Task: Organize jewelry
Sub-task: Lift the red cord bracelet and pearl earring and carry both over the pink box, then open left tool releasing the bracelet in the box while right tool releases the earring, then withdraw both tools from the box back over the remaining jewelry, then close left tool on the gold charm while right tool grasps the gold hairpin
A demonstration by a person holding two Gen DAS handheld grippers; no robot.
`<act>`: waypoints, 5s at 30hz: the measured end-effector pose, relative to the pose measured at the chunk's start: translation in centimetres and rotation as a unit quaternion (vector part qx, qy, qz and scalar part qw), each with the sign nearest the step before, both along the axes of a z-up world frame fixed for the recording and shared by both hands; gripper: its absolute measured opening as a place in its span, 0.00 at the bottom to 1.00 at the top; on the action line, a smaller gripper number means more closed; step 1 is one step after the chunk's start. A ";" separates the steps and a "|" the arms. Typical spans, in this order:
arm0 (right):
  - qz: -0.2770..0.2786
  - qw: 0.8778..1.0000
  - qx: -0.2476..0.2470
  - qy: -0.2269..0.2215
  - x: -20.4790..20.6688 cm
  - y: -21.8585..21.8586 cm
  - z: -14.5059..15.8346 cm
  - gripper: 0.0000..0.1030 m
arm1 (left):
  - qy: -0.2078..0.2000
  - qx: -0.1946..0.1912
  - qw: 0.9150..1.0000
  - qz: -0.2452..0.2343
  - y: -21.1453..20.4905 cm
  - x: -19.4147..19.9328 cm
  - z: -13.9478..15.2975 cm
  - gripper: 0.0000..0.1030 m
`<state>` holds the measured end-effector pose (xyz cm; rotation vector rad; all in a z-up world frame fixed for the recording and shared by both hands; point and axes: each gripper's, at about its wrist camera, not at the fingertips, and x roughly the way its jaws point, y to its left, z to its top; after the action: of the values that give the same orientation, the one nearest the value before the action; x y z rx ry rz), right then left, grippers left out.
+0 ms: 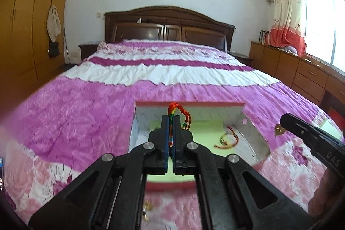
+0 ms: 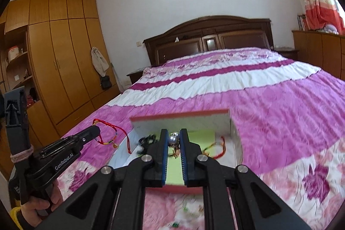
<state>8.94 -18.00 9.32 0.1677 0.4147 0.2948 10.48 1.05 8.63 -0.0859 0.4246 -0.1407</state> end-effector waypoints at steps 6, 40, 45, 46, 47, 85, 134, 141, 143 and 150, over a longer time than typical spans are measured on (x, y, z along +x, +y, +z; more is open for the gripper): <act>-0.025 0.999 -0.032 -0.017 2.3 0.3 -1.2 0.12 | -0.021 0.020 0.999 0.013 -0.9 1.8 -0.9 0.00; -0.054 0.994 -0.023 0.098 8.8 -1.3 -8.8 0.36 | 0.132 0.026 0.991 0.010 -1.7 7.2 -8.4 0.24; -0.053 0.994 -0.014 0.096 8.5 -1.5 -8.3 0.37 | 0.130 0.029 0.991 0.005 -1.9 6.7 -7.7 0.27; -0.053 0.994 -0.013 0.094 8.4 -1.5 -8.2 0.37 | 0.129 0.029 0.991 0.004 -2.0 6.5 -7.5 0.28; -0.052 0.994 -0.010 0.091 8.2 -1.6 -7.9 0.37 | 0.128 0.028 0.991 0.003 -2.0 6.4 -7.3 0.28; -0.036 0.990 0.058 0.121 -3.8 -3.1 -1.7 0.46 | 0.150 0.013 0.987 -0.053 -0.4 -4.1 -0.6 0.34; -0.011 0.969 0.028 0.247 -7.8 -0.4 -8.5 0.46 | 0.269 0.016 0.960 -0.079 -0.9 -5.9 -10.2 0.07; 0.005 0.964 0.017 0.265 -8.0 1.5 -8.7 0.46 | 0.253 0.026 0.965 -0.067 -0.1 -6.5 -9.0 0.07; 0.012 0.962 0.014 0.273 -8.0 2.3 -8.9 0.46 | 0.252 0.020 0.966 -0.063 0.4 -6.5 -8.9 0.07; 0.041 0.950 0.004 0.309 -7.8 5.0 -10.2 0.46 | 0.251 0.000 0.966 -0.054 1.7 -6.5 -8.9 0.07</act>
<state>1.13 -13.03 -0.93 0.2519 1.0443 0.3234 3.97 2.75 -0.29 -0.0991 0.9369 -0.2271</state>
